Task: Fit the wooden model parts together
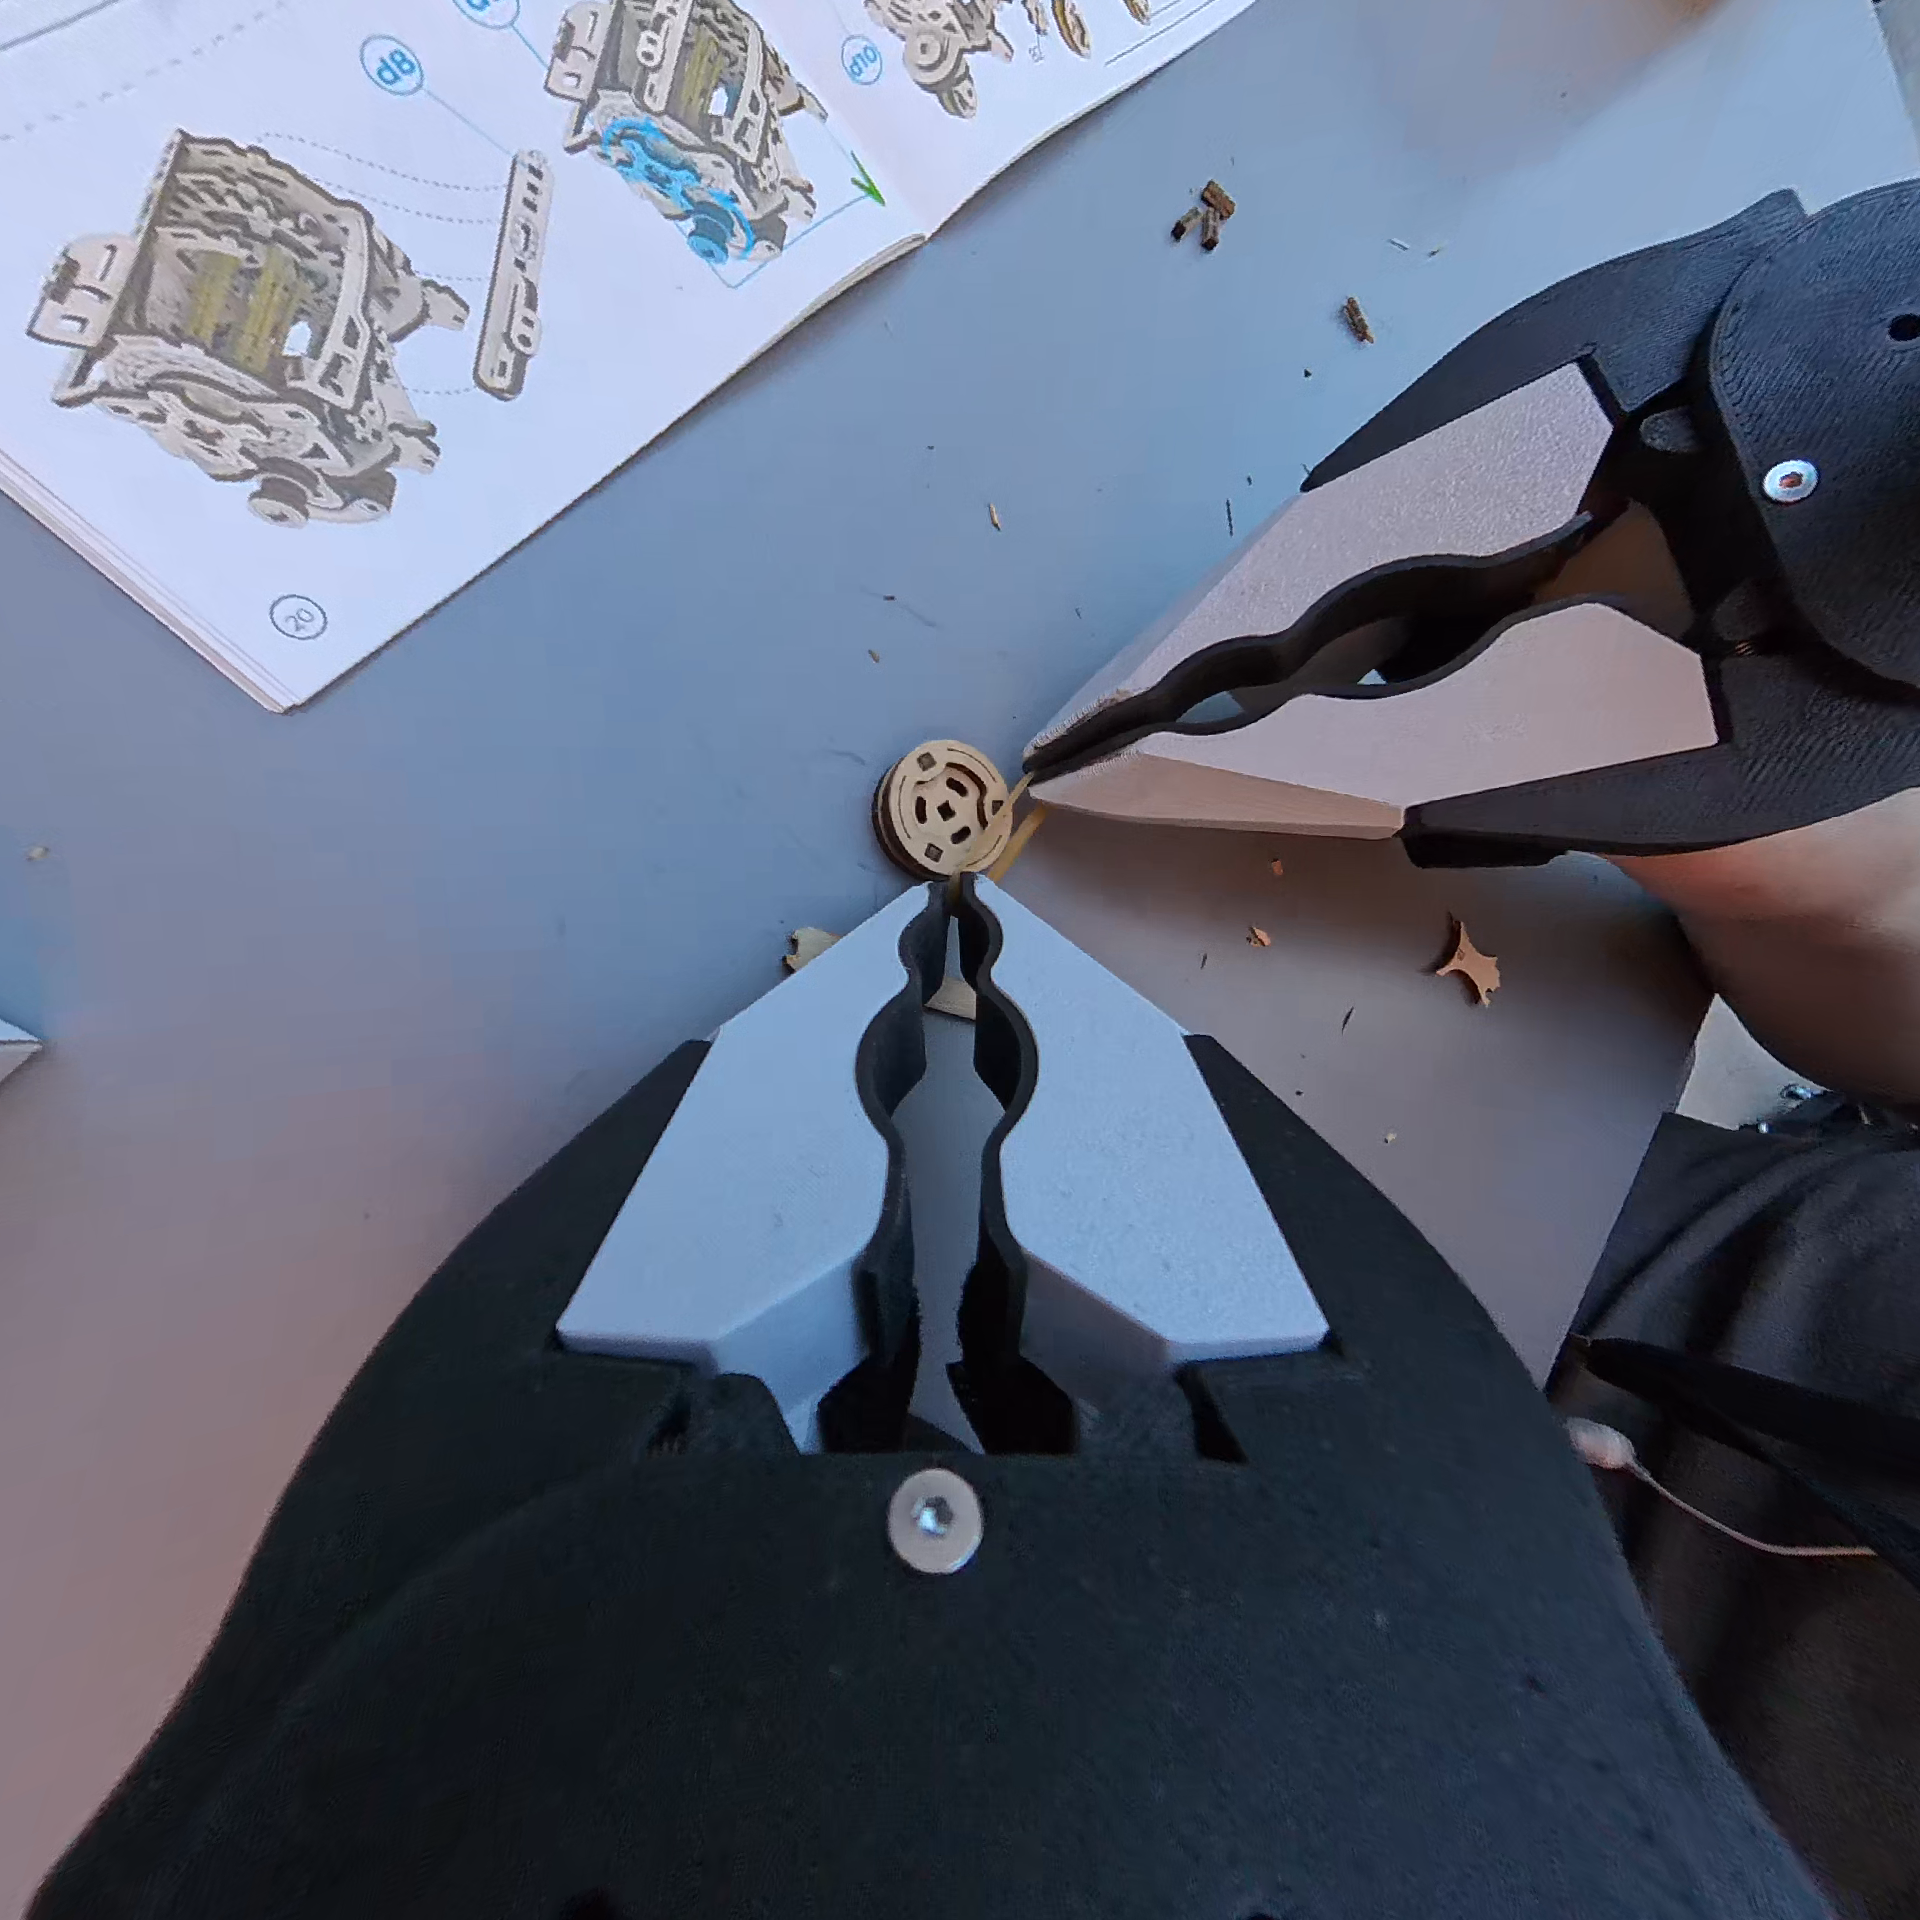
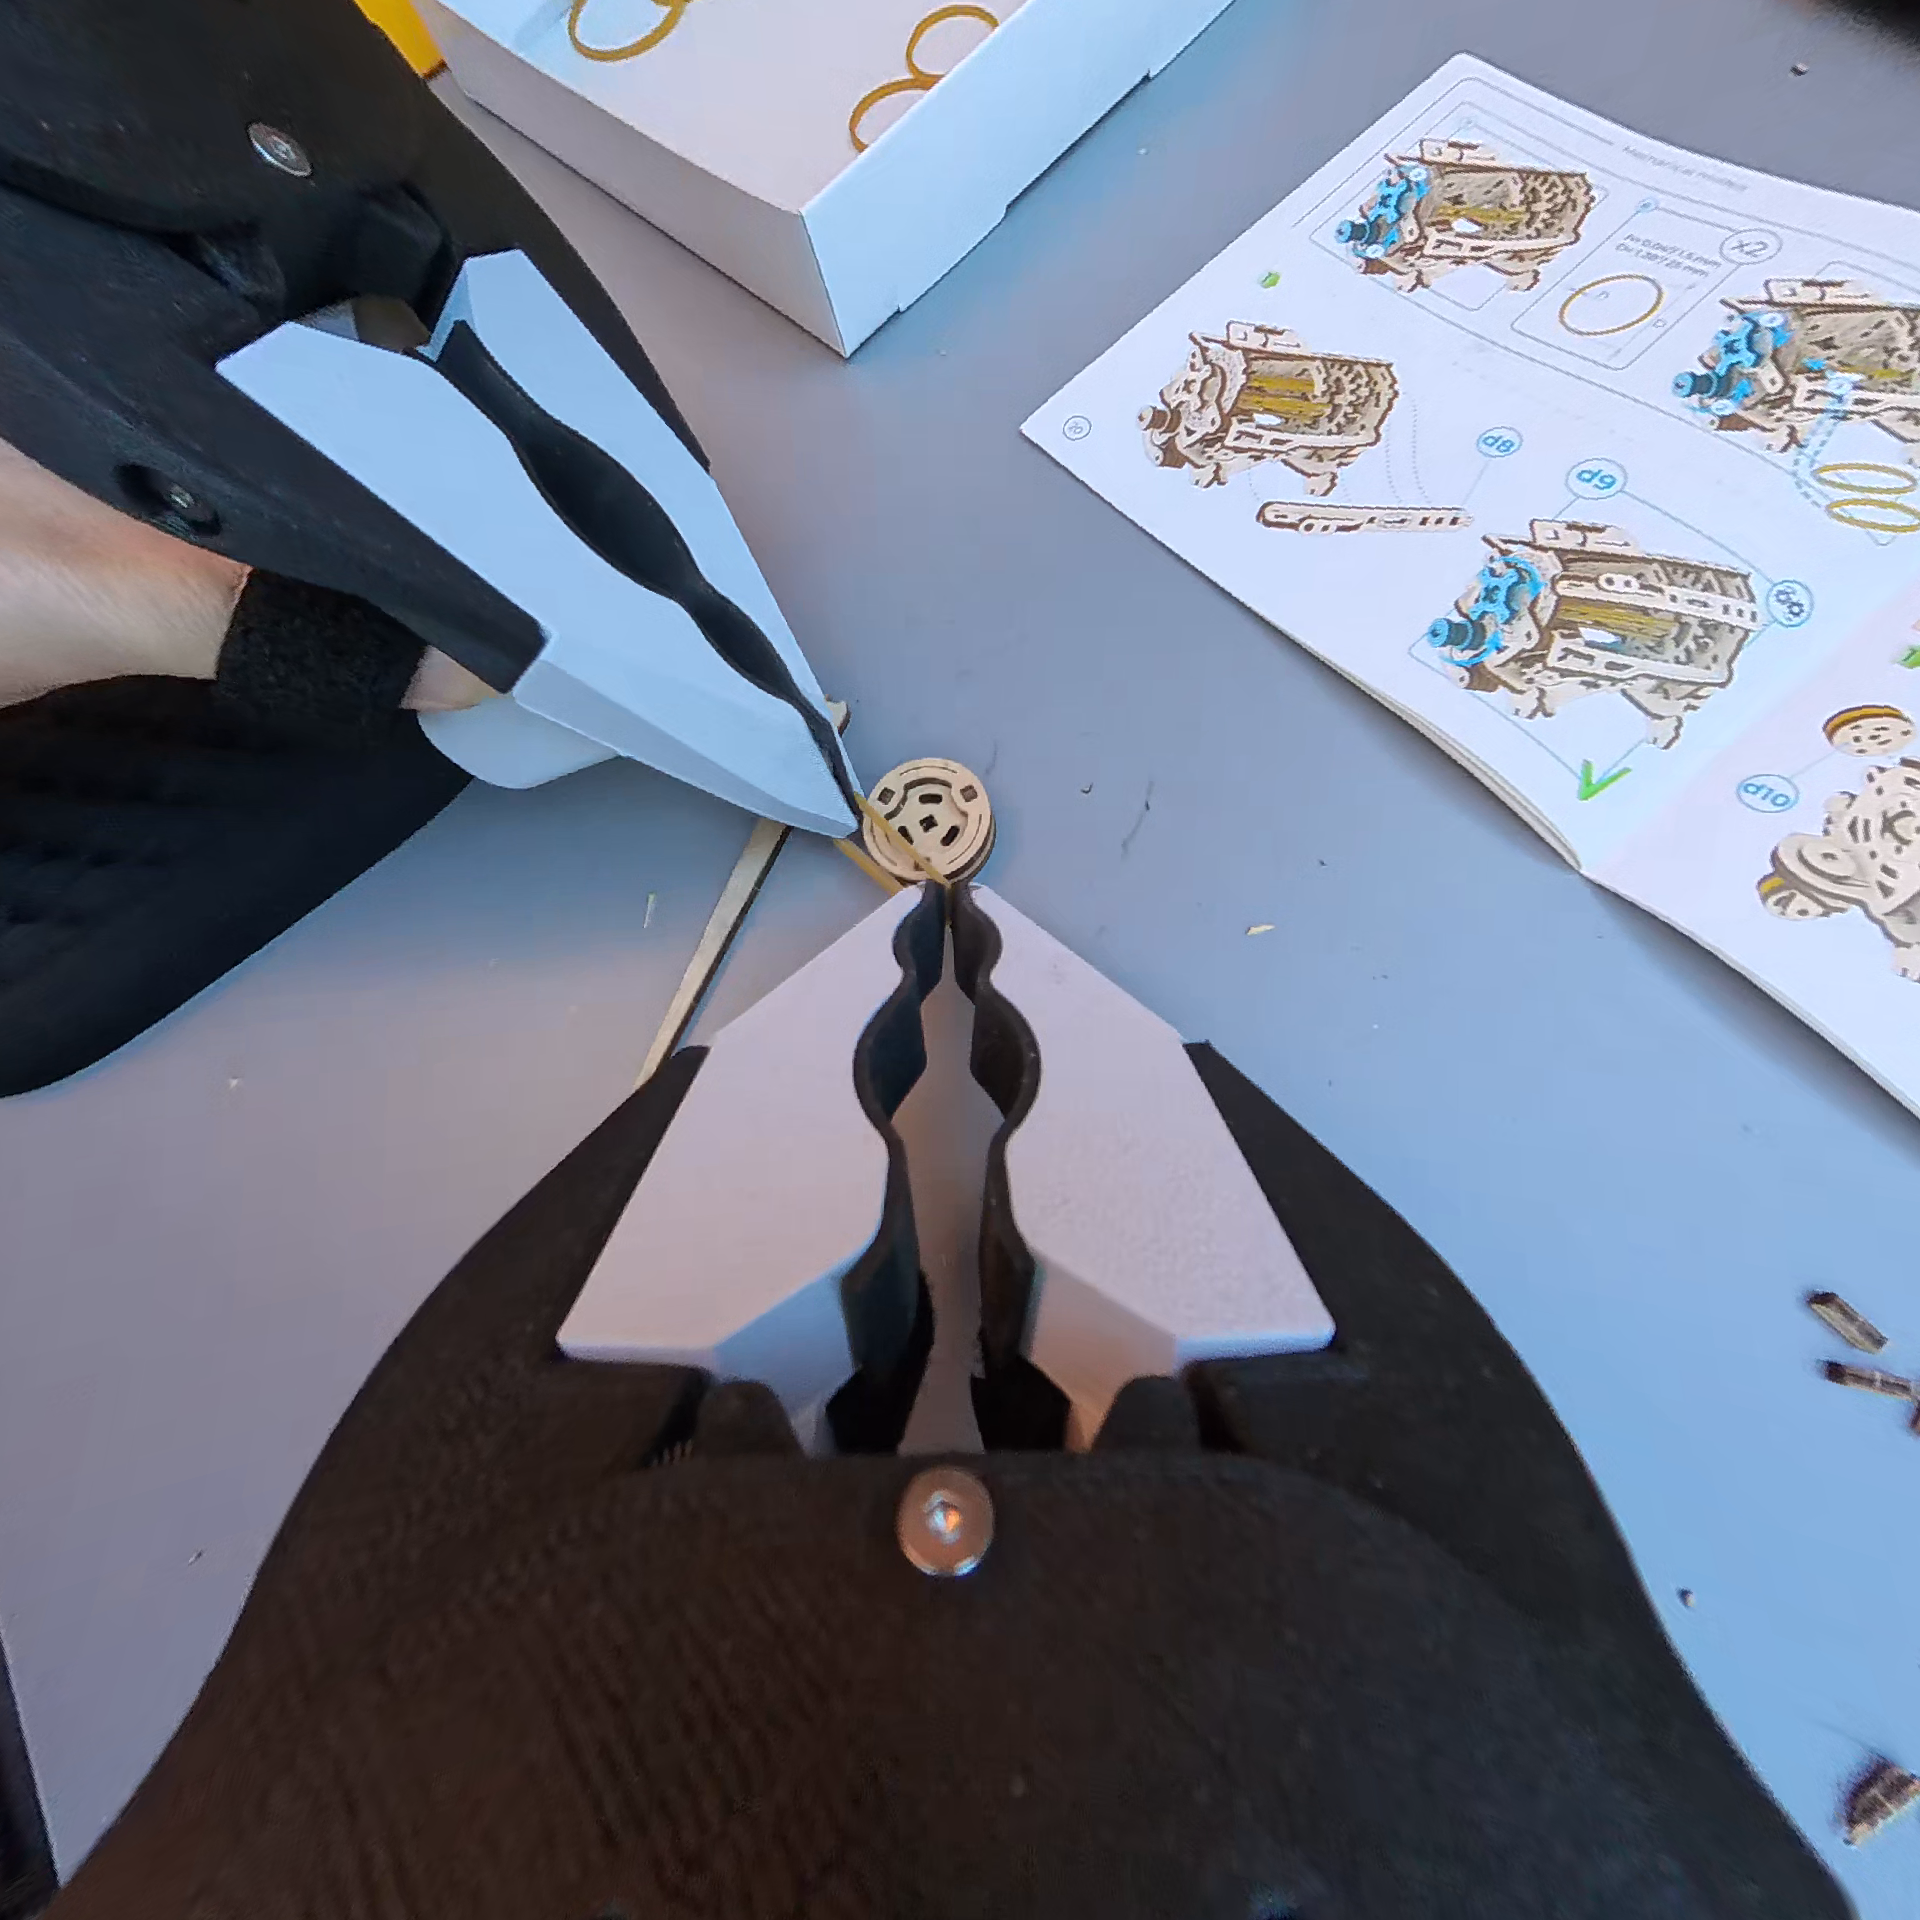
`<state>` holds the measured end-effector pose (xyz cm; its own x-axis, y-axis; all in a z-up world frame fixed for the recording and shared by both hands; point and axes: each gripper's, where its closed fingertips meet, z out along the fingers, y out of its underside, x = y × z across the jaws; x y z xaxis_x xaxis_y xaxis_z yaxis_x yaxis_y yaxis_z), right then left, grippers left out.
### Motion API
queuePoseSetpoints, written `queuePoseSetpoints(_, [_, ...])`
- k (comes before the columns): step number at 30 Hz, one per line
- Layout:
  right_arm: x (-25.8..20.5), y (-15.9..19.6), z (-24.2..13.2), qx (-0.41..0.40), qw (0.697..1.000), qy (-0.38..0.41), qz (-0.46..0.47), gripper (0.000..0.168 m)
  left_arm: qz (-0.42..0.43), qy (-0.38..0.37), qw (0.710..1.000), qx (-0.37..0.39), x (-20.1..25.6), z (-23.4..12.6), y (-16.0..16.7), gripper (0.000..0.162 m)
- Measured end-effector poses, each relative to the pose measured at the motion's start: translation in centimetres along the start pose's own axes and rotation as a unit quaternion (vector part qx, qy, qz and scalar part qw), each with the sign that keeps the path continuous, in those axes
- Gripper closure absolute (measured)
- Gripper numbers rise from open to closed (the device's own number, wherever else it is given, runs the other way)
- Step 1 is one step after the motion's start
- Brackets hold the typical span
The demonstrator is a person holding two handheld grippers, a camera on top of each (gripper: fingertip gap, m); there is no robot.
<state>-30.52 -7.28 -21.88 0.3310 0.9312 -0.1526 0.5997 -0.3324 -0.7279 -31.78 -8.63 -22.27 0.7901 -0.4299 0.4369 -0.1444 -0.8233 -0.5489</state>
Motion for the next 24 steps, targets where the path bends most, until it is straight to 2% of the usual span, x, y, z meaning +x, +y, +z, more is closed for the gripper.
queuePoseSetpoints(24, [0.83,-0.83,0.38,0.008,1.000,-0.014,0.023,0.168,-0.014,0.012,1.000,0.016,-0.68,-0.23,-0.87,0.162])
